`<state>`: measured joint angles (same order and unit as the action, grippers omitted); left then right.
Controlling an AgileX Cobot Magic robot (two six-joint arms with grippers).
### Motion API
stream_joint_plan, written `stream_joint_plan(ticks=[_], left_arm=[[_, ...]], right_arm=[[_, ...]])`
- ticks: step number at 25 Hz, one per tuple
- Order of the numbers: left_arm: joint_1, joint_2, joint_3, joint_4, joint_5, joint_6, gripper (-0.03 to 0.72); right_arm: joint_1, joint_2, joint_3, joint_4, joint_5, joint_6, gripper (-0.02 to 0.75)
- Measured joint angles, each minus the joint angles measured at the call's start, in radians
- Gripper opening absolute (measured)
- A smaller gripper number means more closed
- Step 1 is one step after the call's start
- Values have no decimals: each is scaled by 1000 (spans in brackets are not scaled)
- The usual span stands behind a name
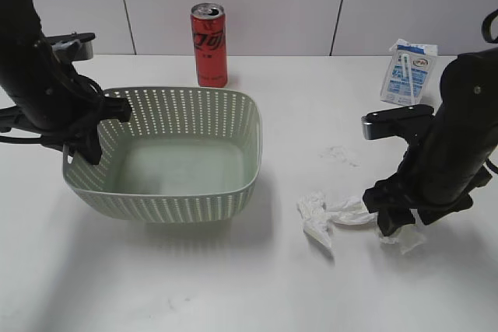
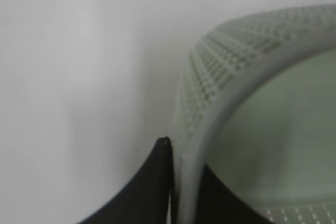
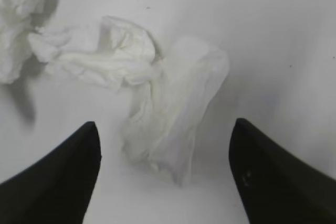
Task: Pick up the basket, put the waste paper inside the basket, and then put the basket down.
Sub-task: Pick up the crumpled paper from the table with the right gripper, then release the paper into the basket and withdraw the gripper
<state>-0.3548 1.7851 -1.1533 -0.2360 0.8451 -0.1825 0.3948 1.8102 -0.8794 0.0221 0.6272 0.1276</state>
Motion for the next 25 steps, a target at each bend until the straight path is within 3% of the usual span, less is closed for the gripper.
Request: stream_joint_plan(ticks=[4,8,9,18,21,25], left_arm=[[0,0,0,0,-1,0,-1],[0,0,0,0,-1,0,-1],[0,0,0,0,-1,0,-1],[0,0,0,1,-4,0,-1],[0,0,0,1,-8,0,-1],[0,0,0,1,-10,0,-1]], right_arm=[[0,18,0,-4,-2,5,372],[0,19,0,-6,-18,7,95],[0,19,-1,-6,-19,8,56],[6,-228,-17,-39,47,21,17],[68,-327,-90,61,63,-144,15],[195,-320,-269,216,29,-209,15]])
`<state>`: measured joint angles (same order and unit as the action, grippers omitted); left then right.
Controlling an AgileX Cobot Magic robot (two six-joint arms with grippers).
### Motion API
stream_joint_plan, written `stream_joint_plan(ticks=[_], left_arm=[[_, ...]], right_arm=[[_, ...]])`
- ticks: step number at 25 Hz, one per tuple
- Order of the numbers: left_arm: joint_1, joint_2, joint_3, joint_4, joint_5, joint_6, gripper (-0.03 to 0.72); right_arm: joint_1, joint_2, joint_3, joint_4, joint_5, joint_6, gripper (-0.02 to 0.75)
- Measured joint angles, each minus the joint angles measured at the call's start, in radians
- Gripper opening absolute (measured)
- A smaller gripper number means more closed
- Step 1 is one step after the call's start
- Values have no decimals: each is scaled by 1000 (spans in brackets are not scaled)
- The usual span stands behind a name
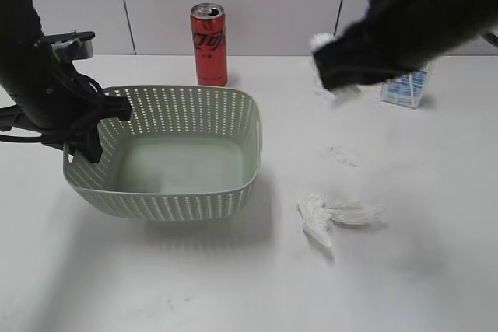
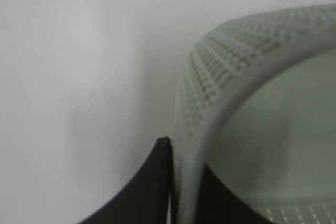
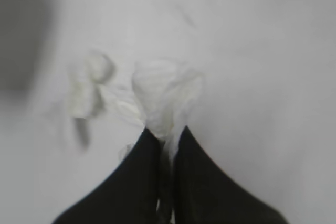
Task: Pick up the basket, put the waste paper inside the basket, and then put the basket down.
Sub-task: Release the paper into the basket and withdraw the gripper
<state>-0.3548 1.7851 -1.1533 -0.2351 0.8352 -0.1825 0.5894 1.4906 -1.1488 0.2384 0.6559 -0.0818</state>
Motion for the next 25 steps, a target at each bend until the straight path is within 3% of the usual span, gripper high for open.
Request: stream_joint_plan(ticks=[4,7,10,12,14,20,25], left_arm=[[0,0,0,0,0,0,-1],[0,0,0,0,0,0,-1],[0,0,0,0,0,0,-1],[0,0,0,-1,0,0,-1],[0,0,0,-1,0,0,-1],[13,0,0,-1,0,1,-1],[26,0,0,6,4,12,-1]], right_arm=[[104,160,-191,48,-2,-7,17],[149,314,-316,51,55,-10,78],[158,441,-432,54,161,-10,305],[158,500,-505,54,235,5,522],[158,528,-564,40,301,26,615],[105,471,-646,-104,479,106,615],[-15,324,-414,-132,455,112,603]])
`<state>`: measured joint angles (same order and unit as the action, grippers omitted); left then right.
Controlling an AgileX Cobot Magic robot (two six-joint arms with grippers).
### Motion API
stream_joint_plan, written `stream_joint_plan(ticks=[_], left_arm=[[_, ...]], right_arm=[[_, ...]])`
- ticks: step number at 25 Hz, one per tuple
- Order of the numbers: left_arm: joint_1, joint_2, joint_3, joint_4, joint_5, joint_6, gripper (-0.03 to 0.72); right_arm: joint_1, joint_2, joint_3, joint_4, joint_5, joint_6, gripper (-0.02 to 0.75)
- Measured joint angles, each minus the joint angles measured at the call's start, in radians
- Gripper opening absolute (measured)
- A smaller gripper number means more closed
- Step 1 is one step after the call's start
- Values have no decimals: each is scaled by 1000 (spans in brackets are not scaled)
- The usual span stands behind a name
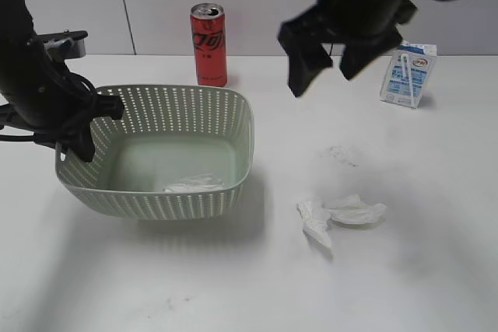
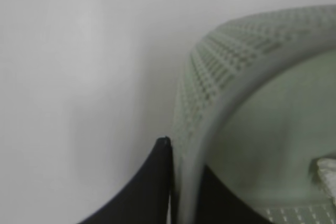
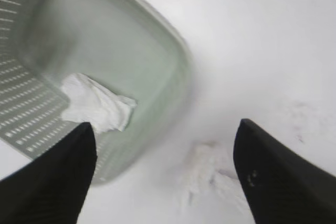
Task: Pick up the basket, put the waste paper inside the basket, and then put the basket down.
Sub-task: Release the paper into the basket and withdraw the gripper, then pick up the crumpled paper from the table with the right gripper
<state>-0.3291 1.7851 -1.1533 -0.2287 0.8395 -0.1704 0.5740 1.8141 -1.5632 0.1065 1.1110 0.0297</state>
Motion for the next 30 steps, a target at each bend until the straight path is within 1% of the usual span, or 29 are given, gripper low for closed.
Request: stream_joint_plan(ticks=[4,7,9,12,17,18,19,20,21,24,25,27,30], left_arm=[[0,0,0,1,4,3,-1],[0,0,0,1,14,3,-1],[0,0,0,1,17,3,-1],[0,0,0,1,18,4,-1],[0,0,0,1,20,4,-1],[0,0,0,1,20,4,-1],[0,0,0,1,20,4,-1],[0,0,0,1,20,4,-1],[0,0,0,1,20,4,-1],[0,0,0,1,20,4,-1],[0,0,0,1,20,4,-1],[1,0,0,3,19,4,-1],[1,0,0,4,9,4,-1]], right_arm=[[-66,-71,343,-10,-221,0,581],[-95,-61,518,-21,-362,6,575],[-99,-36,564,-21,-425,22,573],[-99,12,573,-21,-496,45,573],[-99,101,574,-17,-517,52,571],[-99,119,574,-14,-517,52,561],[-99,124,574,-17,-514,53,540],[-99,125,573,-17,-515,54,496],[-99,125,573,-18,-515,54,421],[-99,109,575,-19,-514,58,126],[-99,89,576,-19,-513,60,75],[-99,30,576,-19,-509,62,36],[-93,-89,541,-10,-489,63,25]])
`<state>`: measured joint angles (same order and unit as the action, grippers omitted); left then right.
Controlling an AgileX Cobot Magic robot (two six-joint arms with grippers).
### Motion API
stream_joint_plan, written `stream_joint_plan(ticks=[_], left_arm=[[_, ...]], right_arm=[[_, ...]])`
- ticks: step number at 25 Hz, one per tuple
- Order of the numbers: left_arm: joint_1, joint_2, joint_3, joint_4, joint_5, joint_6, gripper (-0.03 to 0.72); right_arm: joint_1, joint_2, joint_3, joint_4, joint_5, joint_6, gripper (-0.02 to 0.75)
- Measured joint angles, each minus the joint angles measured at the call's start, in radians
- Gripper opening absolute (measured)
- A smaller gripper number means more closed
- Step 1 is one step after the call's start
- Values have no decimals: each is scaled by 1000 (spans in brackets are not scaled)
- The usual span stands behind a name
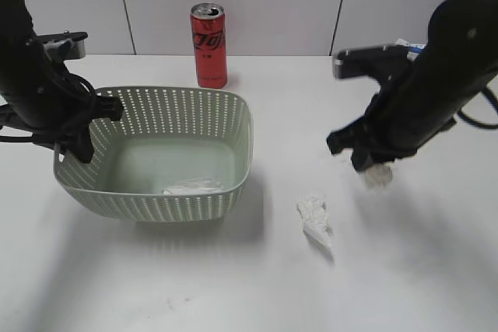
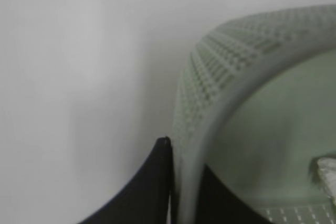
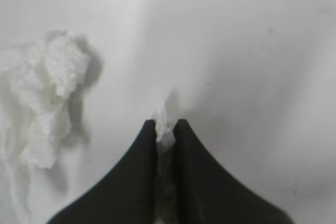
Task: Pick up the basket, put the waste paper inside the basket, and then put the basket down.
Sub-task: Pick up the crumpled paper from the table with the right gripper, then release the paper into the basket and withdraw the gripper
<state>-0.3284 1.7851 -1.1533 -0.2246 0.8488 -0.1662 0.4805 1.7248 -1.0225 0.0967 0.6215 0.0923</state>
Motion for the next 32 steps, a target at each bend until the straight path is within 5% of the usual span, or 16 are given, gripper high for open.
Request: stream_joint_plan(ticks=[6,12,14,18,20,26,32], left_arm=[[0,0,0,-8,-9,1,-1],[0,0,0,-11,-7,1,-1],[0,0,0,-11,-6,2,-1],[0,0,0,-11,-6,2,-1],[0,0,0,-11,-6,2,-1],[25,0,0,-9,-6,2,-1],[102,0,0,-6,13,36,-1]], right_arm=[[165,-89,-266,27,-23,-54,25],[299,122,-497,45,-18,-64,37],[303,193,-540,69,32,-64,118],[303,269,-595,78,127,-56,507],[302,268,-627,42,178,-5,618],[280,156,-608,-136,314,115,612],[274,93,-250,-124,209,128,594]])
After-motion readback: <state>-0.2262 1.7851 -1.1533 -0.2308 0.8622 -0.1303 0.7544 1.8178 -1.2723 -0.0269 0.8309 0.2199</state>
